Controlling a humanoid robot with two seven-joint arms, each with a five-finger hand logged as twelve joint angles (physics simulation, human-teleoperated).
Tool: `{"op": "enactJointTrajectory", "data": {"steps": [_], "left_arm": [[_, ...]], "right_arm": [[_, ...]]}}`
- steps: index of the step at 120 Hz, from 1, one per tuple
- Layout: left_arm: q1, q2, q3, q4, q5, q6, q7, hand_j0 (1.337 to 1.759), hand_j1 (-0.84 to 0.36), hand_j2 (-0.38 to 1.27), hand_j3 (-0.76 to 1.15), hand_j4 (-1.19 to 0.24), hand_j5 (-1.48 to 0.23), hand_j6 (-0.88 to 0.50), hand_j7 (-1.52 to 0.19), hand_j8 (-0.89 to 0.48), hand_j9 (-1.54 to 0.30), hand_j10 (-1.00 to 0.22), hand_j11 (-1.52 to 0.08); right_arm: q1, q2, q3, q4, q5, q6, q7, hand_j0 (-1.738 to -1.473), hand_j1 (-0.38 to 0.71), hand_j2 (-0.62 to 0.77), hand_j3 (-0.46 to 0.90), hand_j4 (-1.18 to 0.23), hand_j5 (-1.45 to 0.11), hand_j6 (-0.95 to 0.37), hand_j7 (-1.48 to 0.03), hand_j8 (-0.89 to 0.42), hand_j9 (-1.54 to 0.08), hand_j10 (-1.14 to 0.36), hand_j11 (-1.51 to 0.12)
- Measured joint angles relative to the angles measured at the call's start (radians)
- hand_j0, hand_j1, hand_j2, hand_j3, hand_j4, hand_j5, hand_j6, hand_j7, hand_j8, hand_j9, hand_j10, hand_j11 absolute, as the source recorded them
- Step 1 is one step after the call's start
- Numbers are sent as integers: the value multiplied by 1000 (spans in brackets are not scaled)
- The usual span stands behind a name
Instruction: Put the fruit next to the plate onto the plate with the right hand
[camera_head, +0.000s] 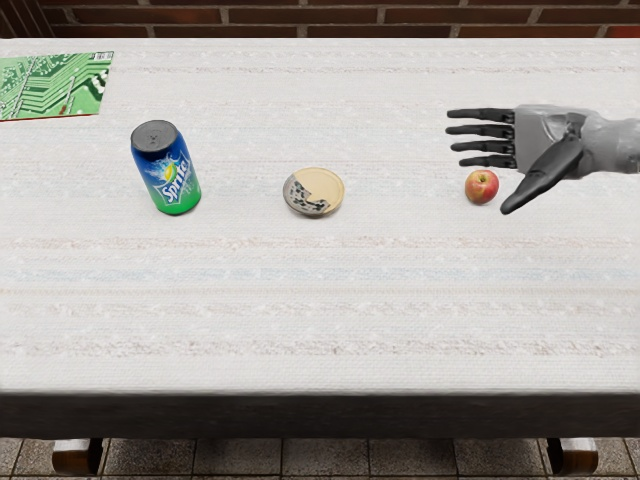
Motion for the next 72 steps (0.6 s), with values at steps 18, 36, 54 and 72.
{"op": "enactJointTrajectory", "data": {"steps": [18, 36, 54, 72], "left_arm": [[-1, 0, 0, 0, 0, 0, 0, 1658, 71, 47, 0, -232, -301, -232, -301, -232, -301, -232, -301], [0, 0, 0, 0, 0, 0, 0, 1658, 71, 46, 0, -232, -301, -232, -301, -232, -301, -232, -301], [-1, 0, 0, 0, 0, 0, 0, 1658, 71, 46, 0, -232, -301, -232, -301, -232, -301, -232, -301], [-1, 0, 0, 0, 0, 0, 0, 1658, 71, 46, 0, -232, -301, -232, -301, -232, -301, -232, -301]], "right_arm": [[6, 9, 3, 44, -29, 0, -10, -1658, -299, -7, 0, -43, -56, -43, -56, -43, -56, -43, -56], [60, 77, 1, 97, -314, -145, -94, -1658, -300, -7, 0, -42, -54, -42, -54, -42, -54, -42, -54], [84, 186, -5, 128, -696, -359, -209, -1658, -306, -6, 0, -38, -48, -39, -48, -38, -48, -38, -48], [83, 307, -32, 65, -902, -518, -291, -1658, -309, -6, 0, -37, -45, -38, -45, -37, -45, -36, -45]]}}
